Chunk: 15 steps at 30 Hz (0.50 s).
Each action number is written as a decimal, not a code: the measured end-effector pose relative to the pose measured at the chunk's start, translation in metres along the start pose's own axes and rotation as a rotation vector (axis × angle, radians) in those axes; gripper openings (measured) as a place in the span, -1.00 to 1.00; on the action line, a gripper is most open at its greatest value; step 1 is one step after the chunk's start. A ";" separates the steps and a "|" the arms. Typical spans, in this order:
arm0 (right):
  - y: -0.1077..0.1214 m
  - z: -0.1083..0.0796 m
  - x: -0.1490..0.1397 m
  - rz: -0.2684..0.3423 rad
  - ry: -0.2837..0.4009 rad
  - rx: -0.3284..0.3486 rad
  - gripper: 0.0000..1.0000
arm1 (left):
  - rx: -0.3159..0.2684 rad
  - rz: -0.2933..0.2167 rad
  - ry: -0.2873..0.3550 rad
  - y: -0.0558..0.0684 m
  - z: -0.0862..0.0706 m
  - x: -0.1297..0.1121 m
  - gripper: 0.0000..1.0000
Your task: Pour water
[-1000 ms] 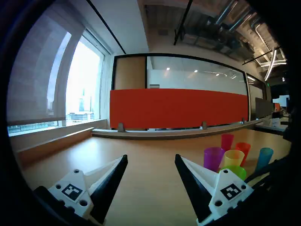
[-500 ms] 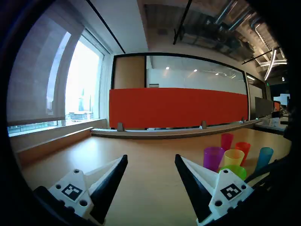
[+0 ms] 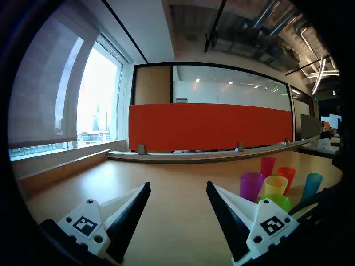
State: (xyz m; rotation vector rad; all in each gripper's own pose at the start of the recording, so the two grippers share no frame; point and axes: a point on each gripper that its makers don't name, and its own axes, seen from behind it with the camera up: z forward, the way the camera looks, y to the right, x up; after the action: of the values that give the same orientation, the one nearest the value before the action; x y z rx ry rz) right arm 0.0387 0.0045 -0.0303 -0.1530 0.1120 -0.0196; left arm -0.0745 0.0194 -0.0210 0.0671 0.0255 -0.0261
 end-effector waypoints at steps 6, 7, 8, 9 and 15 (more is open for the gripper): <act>-0.007 0.002 -0.014 0.014 0.007 0.011 0.99 | 0.000 0.000 0.000 -0.001 0.000 0.000 0.86; -0.008 0.002 -0.017 0.012 0.005 0.015 0.99 | 0.000 0.000 0.000 -0.001 0.000 0.000 0.86; -0.009 0.001 -0.020 0.010 0.004 0.019 0.99 | 0.000 0.000 0.000 -0.001 0.000 0.001 0.86; -0.010 0.001 -0.023 0.008 0.002 0.020 0.99 | 0.000 0.000 0.000 -0.001 0.000 0.000 0.86; -0.012 -0.003 -0.039 0.000 -0.002 0.025 0.99 | 0.000 0.000 0.000 -0.002 -0.001 0.000 0.86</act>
State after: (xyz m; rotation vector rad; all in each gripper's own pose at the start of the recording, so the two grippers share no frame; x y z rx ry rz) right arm -0.0007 -0.0066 -0.0272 -0.1275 0.1100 -0.0211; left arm -0.0744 0.0177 -0.0219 0.0672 0.0255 -0.0260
